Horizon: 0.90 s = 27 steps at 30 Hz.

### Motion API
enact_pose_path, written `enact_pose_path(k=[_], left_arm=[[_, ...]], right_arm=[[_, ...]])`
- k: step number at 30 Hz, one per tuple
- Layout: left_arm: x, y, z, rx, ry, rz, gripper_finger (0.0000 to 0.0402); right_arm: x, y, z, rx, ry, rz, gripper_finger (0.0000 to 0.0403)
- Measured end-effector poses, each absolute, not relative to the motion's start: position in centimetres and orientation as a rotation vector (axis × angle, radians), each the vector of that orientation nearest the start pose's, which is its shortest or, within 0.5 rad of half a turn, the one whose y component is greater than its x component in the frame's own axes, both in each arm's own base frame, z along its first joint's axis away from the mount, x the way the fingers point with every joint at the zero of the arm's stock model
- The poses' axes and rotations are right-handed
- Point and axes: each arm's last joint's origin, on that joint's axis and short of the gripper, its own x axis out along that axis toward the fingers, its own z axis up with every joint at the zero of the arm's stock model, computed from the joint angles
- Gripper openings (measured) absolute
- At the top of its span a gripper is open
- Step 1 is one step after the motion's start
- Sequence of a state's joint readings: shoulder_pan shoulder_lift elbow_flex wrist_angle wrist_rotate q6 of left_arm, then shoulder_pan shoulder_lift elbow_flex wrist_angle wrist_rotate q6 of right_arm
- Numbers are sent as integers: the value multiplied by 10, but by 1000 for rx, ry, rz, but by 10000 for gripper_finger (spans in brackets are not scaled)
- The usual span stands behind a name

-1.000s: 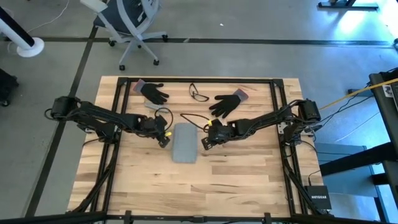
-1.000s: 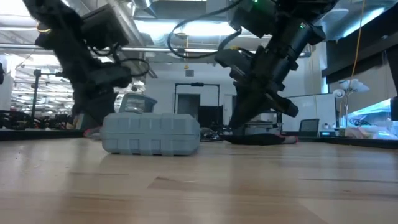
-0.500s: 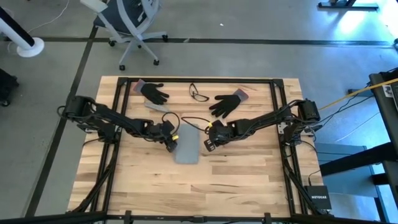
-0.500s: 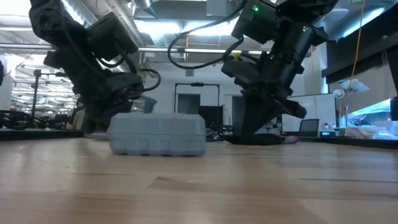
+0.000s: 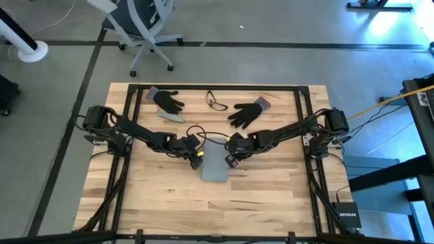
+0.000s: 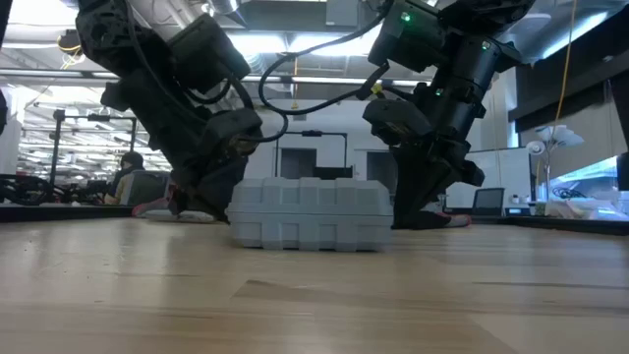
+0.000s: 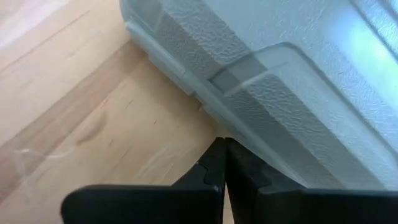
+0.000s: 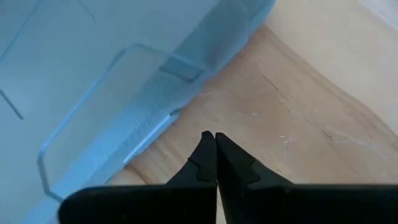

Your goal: Prefit tool cases

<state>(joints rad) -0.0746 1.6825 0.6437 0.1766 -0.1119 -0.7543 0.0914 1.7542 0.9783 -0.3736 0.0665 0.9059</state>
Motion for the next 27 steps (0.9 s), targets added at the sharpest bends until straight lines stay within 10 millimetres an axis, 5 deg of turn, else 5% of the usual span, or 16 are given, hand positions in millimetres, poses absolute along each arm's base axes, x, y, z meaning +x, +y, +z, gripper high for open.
enact_pose_path(k=[7, 15, 21, 25, 27], left_arm=[[275, -19, 142, -621, 694, 360, 0], [208, -56, 161, -609, 470, 283, 0], [178, -42, 135, -271, 477, 100, 0], [153, -23, 106, -314, 455, 6, 0], [155, -18, 109, -305, 427, 30, 0]], right_arm=[[307, 27, 159, 603, 1155, -456, 0], [250, 21, 182, 765, 1007, -480, 0], [241, 17, 215, 857, 546, -396, 0], [238, 11, 221, 752, 422, -546, 0], [236, 8, 224, 716, 348, -622, 0]])
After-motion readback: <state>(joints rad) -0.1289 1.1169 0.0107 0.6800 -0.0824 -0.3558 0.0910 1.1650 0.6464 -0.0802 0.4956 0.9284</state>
